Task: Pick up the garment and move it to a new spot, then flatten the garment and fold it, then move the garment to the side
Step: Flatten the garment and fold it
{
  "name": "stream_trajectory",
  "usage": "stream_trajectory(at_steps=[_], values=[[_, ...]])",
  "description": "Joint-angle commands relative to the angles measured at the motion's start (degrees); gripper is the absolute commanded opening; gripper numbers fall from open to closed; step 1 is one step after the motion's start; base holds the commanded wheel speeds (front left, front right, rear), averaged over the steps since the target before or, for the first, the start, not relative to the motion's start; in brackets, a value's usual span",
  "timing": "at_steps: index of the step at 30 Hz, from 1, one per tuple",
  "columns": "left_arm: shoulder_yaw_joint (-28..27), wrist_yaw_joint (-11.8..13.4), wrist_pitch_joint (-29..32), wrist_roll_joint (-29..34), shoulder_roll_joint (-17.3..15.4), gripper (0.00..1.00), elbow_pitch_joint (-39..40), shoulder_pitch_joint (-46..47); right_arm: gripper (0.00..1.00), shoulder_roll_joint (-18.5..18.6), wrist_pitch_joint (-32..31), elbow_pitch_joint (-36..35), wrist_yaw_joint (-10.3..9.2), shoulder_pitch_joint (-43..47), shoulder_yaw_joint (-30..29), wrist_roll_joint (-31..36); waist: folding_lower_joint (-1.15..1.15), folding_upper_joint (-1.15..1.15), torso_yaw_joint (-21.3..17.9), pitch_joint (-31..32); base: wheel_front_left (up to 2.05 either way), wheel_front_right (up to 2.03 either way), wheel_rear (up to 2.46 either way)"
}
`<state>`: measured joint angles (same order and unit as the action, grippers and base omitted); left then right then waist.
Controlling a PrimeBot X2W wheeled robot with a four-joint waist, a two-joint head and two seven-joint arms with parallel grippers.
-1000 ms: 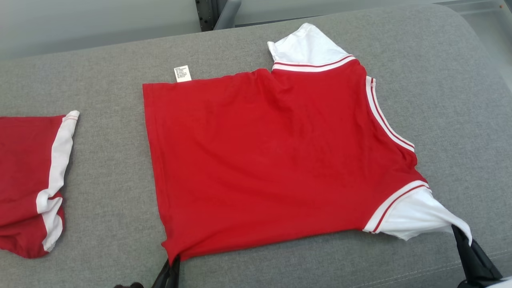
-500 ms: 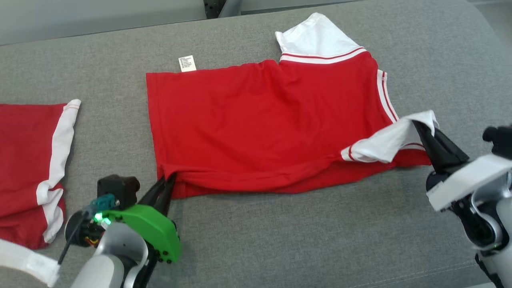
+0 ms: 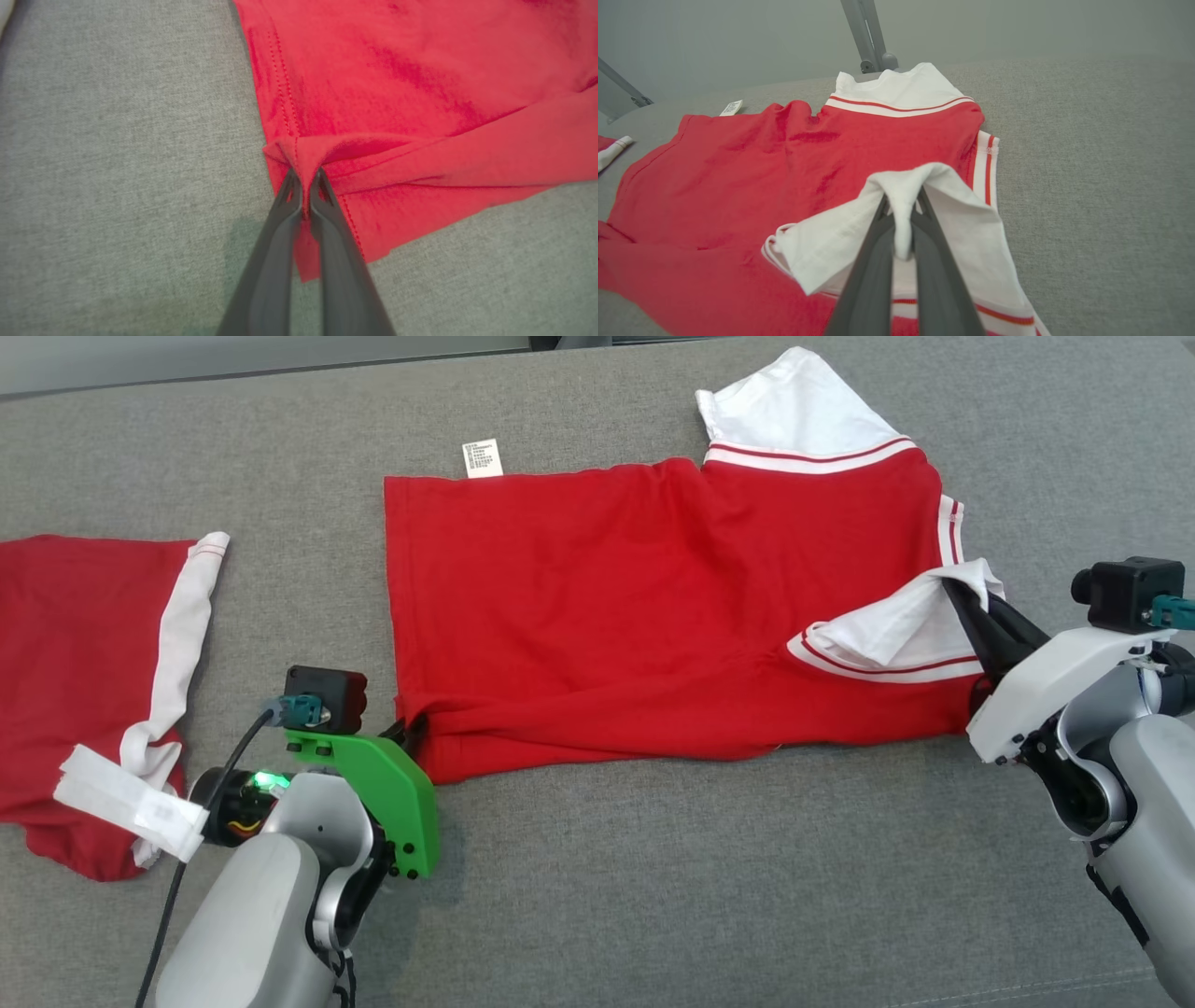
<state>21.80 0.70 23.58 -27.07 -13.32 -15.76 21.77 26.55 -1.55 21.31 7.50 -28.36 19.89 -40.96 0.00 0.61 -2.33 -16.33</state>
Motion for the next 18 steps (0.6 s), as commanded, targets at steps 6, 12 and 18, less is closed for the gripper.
stream_trajectory(at_steps=[6,12,18], values=[[-0.37,-0.17,-2.27,-0.79,1.92,0.2,-3.55,2.36,0.0,0.87,6.32,4.63,-0.03,-3.1,2.23,1.33,0.0,-0.61,0.16,0.41,0.0,0.0,0.0],[-1.45,0.61,-6.48,-1.72,2.73,1.0,-2.21,-0.44,1.0,2.21,11.71,6.69,-0.04,-2.66,3.18,3.61,0.0,-0.61,-0.18,1.72,0.0,0.0,0.0],[-3.06,2.68,-9.27,-3.9,2.48,1.0,7.16,-9.76,1.0,4.48,13.66,0.89,-0.04,4.41,-2.65,6.36,0.0,-0.61,-0.71,2.28,0.0,0.0,0.0]])
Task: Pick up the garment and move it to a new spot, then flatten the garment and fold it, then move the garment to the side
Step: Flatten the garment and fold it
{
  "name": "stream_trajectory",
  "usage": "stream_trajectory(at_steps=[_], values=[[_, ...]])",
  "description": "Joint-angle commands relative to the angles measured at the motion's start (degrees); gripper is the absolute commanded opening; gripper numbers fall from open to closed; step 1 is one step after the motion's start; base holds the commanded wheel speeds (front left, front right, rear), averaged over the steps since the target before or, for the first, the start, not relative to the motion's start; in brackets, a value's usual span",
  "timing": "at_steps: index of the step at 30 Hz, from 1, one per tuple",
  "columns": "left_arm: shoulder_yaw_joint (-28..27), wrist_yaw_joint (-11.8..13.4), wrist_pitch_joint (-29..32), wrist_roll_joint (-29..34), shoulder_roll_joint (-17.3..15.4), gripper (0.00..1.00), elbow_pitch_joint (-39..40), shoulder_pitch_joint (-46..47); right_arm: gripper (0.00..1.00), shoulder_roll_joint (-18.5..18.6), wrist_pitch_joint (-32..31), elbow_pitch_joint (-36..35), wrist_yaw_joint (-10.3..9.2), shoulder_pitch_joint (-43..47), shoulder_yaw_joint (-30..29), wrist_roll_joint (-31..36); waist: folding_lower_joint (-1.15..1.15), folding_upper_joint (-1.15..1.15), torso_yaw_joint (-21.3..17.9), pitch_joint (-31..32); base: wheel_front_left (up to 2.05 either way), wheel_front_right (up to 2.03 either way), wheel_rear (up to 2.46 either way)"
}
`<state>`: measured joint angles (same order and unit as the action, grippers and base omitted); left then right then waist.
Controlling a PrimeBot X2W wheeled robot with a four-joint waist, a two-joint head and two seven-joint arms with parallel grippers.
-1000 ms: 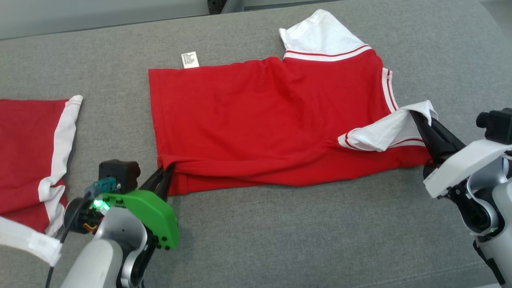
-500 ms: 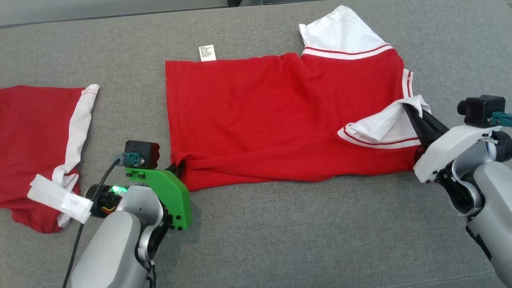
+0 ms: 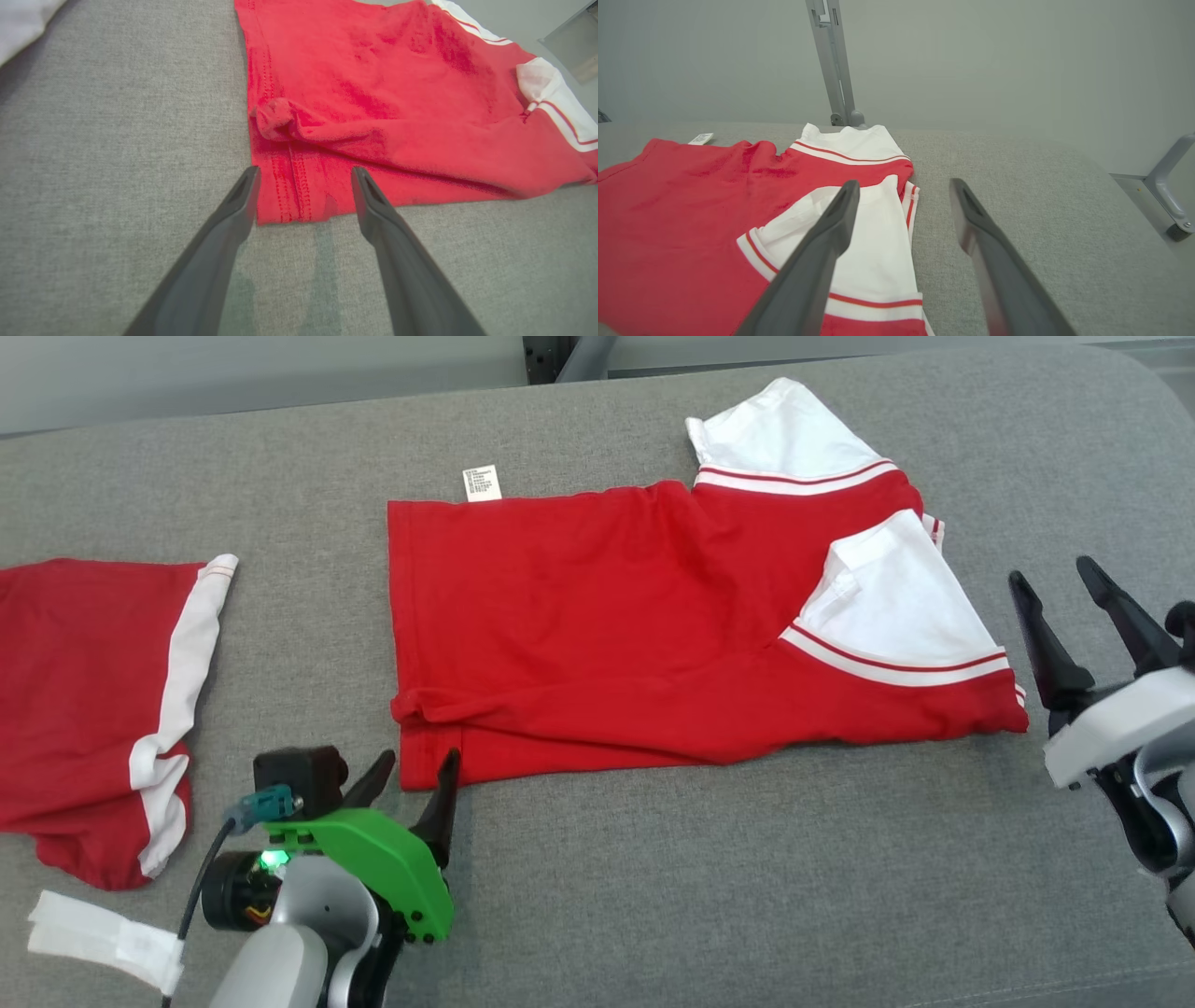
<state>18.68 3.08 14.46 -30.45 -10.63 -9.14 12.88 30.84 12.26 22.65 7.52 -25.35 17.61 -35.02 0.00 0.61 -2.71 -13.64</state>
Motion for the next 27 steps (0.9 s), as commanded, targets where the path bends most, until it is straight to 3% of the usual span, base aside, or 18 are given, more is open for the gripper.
stream_trajectory(at_steps=[1,5,11,27], values=[[-0.06,0.74,0.12,-0.61,-0.43,1.0,1.9,-2.46,1.0,0.31,-1.17,-1.74,-0.06,3.2,-1.36,1.19,0.0,-0.61,-0.38,-0.86,0.0,0.0,0.0],[-0.03,2.17,1.12,0.31,-1.56,1.0,3.97,-4.95,1.0,-0.23,-6.21,-6.87,-0.06,8.5,-4.05,4.42,0.0,-0.61,-0.87,-3.83,0.0,0.0,0.0],[-0.86,2.54,1.83,-0.47,-1.25,1.0,1.81,-1.41,1.0,-2.88,-11.38,-9.47,-0.06,10.7,-7.14,9.53,0.0,-0.61,-1.03,-6.72,0.0,0.0,0.0],[2.04,-2.38,8.41,-3.96,-2.92,1.0,-7.78,0.26,1.0,-4.77,-19.14,-5.44,-0.06,8.37,-8.78,12.69,0.0,-0.61,-0.54,-8.46,0.0,0.0,0.0]])
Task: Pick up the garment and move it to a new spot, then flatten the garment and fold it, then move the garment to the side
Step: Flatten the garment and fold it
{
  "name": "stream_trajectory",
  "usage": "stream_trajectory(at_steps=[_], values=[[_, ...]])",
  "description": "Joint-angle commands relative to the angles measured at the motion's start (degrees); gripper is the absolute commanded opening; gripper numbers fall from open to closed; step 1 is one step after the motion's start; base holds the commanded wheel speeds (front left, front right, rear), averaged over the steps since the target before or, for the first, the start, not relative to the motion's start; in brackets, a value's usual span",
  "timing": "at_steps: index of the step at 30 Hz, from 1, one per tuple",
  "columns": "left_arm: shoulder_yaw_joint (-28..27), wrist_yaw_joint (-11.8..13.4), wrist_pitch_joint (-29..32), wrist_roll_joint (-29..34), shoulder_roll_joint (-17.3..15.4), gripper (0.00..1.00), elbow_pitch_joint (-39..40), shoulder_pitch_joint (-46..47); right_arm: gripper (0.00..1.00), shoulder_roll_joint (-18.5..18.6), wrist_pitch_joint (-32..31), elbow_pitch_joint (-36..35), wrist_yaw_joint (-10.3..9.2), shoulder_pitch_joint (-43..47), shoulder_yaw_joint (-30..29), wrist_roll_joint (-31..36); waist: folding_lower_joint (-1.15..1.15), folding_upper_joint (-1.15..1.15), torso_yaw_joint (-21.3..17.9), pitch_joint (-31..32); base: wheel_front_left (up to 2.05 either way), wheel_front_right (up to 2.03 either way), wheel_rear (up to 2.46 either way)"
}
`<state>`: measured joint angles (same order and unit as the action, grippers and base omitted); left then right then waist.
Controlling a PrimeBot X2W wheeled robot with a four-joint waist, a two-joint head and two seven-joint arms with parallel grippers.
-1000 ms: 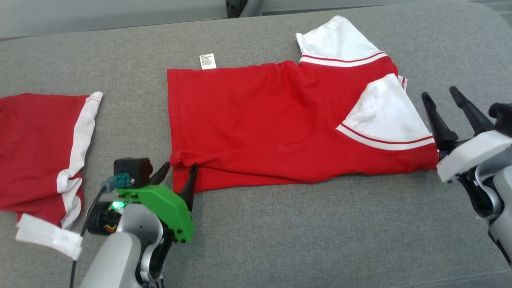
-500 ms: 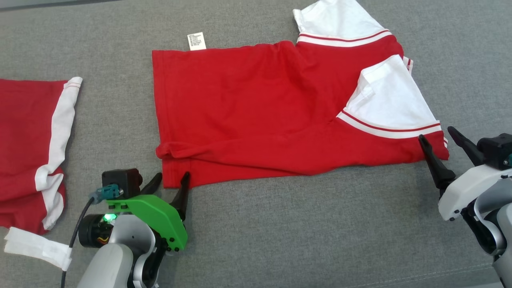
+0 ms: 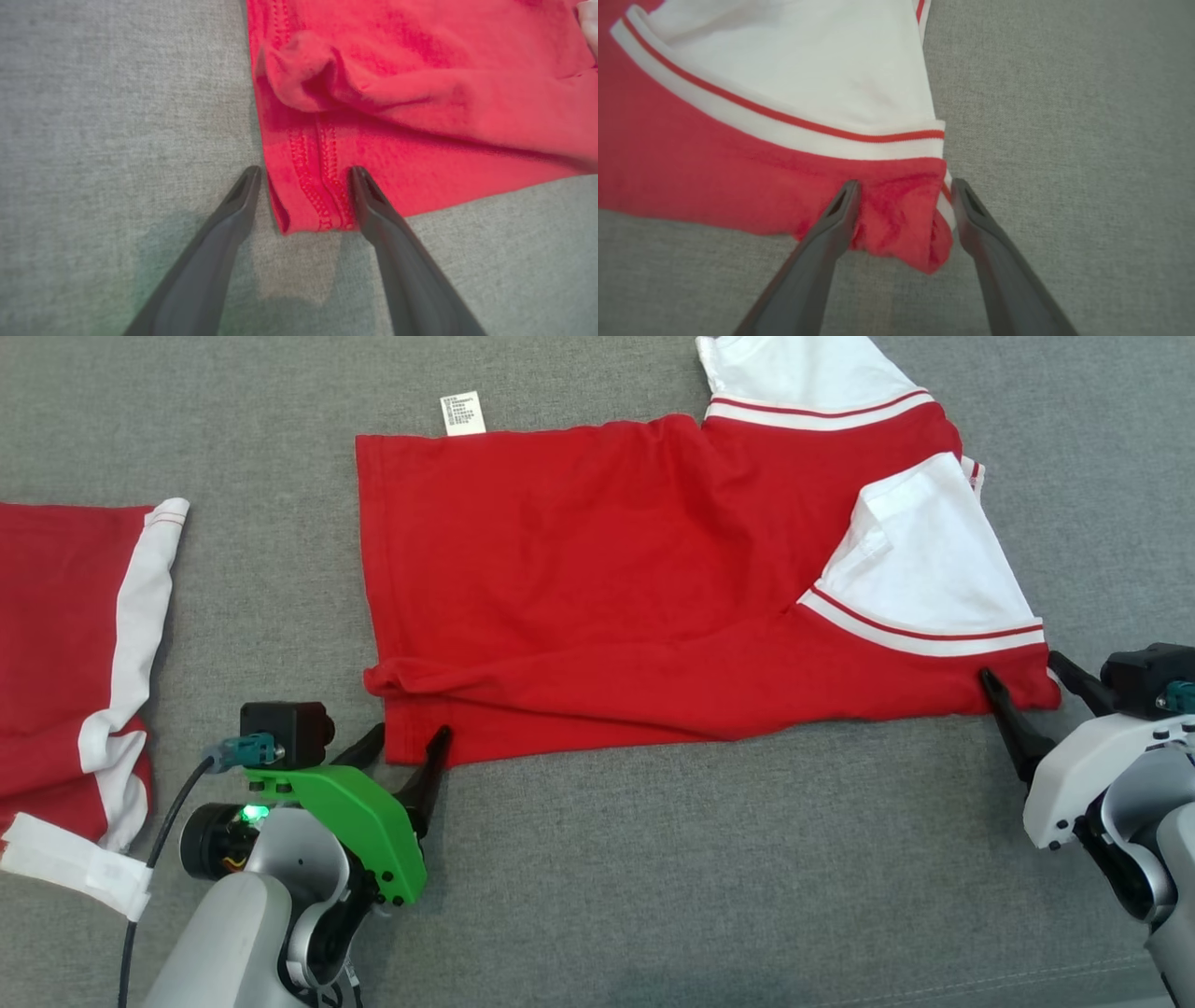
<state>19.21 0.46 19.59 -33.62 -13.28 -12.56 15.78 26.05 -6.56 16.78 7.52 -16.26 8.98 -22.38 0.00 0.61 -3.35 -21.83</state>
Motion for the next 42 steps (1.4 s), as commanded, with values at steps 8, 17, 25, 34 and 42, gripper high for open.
stream_trajectory(at_steps=[8,17,25,34,42], values=[[3.33,-1.75,5.01,-1.2,-0.1,0.0,-6.4,-1.96,1.0,-0.16,-2.56,3.03,-0.06,-2.37,1.18,-1.16,0.0,-0.61,0.36,-0.91,0.0,0.0,0.0],[1.83,-3.65,4.23,-3.54,-2.78,0.0,-1.77,-5.11,0.0,3.35,-4.64,1.22,-0.09,-2.09,3.08,-8.48,0.0,-0.61,0.15,1.43,0.0,0.0,0.0],[-1.67,-2.77,5.82,-7.57,-7.52,0.0,14.4,-13.24,0.0,9.68,-10.65,-9.8,-0.09,5.3,0.25,-16.21,0.0,-0.61,-0.55,4.49,0.0,0.0,0.0],[-1.27,0.65,6.28,-9.76,-6.68,0.0,23.81,-23.94,0.0,7.91,-14.63,-13.34,-0.08,14.84,-3.31,-19.03,0.0,-0.61,-1.06,3.68,0.0,0.0,0.0],[-1.14,1.83,4.92,-8.17,-6.08,1.0,21.58,-22.83,1.0,5.9,-13.65,-9.51,-0.07,12.33,-2.17,-17.78,0.0,-0.61,-0.54,3.95,0.0,0.0,0.0]])
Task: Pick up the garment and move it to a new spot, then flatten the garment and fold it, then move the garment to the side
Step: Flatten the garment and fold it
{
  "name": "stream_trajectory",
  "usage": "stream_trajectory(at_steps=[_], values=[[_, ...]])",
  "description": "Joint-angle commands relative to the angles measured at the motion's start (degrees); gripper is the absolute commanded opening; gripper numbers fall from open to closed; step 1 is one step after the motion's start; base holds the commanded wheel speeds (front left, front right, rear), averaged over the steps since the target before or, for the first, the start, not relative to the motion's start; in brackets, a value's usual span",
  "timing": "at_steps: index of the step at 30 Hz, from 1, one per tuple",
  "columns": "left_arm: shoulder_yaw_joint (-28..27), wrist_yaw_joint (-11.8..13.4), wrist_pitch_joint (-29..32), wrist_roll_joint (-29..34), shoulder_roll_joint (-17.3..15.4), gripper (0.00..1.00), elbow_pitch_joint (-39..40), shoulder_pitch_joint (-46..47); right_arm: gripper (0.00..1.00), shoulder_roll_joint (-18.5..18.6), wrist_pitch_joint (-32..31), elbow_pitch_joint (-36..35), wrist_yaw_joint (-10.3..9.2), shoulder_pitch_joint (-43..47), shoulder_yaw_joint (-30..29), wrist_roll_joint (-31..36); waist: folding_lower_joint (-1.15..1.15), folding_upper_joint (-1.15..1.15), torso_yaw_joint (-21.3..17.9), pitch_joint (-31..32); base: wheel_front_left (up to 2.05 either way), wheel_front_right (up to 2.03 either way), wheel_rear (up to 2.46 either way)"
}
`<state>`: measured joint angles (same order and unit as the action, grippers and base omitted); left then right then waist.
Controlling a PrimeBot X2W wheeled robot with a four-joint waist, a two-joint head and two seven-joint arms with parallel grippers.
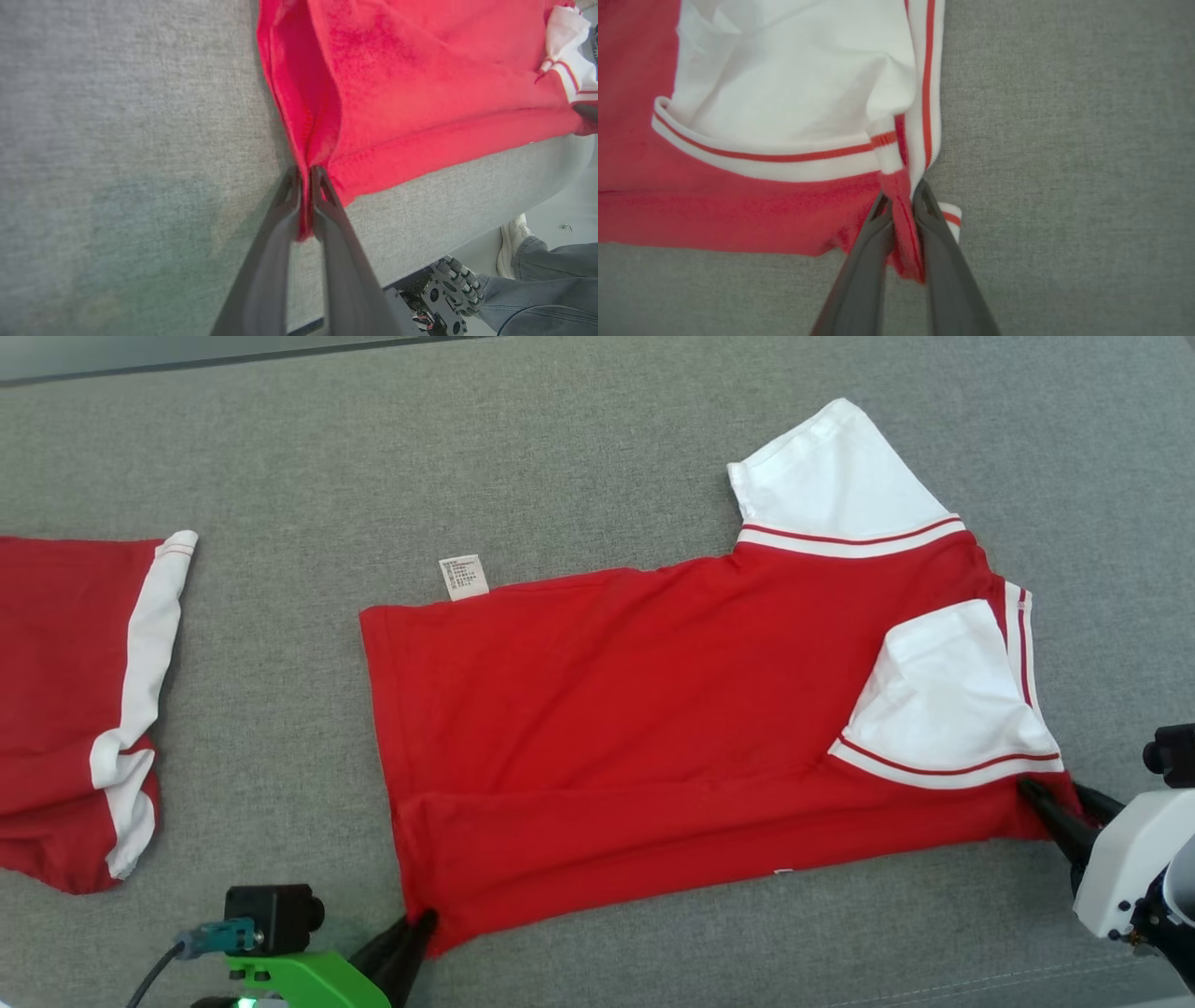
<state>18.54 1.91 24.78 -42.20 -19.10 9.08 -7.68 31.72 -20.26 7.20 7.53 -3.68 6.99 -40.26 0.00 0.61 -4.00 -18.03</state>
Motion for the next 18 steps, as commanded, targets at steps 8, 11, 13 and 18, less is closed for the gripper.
stream_trajectory(at_steps=[8,11,13,18], values=[[-3.31,1.46,0.24,3.74,-4.35,1.0,6.78,6.31,1.0,5.59,-3.35,-9.5,-0.07,-4.72,-5.04,-2.4,0.0,-0.61,0.94,-1.4,0.0,0.0,0.0],[-3.2,1.2,2.71,4.53,-4.69,1.0,7.91,13.49,1.0,6.52,-6.05,-12.5,-0.07,-9.93,-6.7,-0.97,0.0,-0.61,2.26,-4.8,0.0,0.0,0.0],[-2.96,1.06,3.54,4.45,-4.22,1.0,7.02,16.3,1.0,6.47,-7.04,-12.67,-0.07,-12.31,-6.73,-0.32,0.0,-0.61,2.8,-5.92,0.0,0.0,0.0],[-1.49,0.22,6.61,5.58,-1.14,1.0,-3.38,35.19,1.0,2.17,-11.32,-7.39,-0.07,-31.76,-4.75,4.04,0.0,-0.61,5.11,-16.6,0.0,0.0,0.0]])
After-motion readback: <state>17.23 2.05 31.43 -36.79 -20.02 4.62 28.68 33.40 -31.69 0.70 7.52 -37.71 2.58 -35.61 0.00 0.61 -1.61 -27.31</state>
